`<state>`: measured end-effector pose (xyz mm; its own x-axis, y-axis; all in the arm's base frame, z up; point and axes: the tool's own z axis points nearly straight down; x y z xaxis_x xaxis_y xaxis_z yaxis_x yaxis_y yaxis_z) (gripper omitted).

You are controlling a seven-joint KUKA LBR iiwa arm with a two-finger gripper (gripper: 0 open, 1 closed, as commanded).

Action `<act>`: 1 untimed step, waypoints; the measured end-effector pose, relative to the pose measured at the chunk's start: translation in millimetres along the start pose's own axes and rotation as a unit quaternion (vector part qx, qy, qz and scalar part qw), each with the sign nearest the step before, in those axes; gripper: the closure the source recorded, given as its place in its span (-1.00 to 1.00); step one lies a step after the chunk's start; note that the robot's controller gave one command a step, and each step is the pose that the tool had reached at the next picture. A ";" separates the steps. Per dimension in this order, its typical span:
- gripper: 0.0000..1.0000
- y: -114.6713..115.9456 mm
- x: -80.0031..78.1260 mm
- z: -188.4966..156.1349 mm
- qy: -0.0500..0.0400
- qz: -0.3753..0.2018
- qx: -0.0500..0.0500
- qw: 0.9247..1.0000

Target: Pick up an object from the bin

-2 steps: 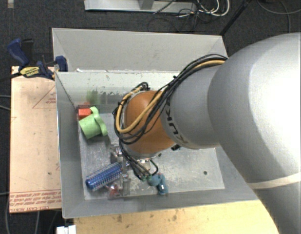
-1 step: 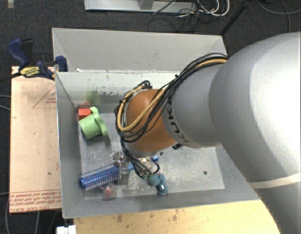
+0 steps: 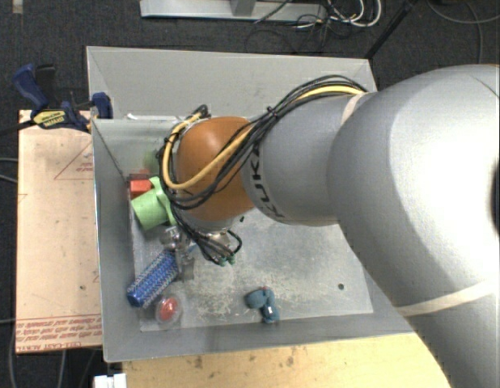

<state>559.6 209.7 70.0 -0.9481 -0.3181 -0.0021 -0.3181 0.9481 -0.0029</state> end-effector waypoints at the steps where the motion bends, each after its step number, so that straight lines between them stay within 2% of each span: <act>1: 1.00 -32.4 -15.0 -135.0 -0.004 0.019 -0.001 1.000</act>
Offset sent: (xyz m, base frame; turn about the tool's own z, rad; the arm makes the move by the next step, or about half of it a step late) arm 0.0215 -0.0255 0.1311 0.0348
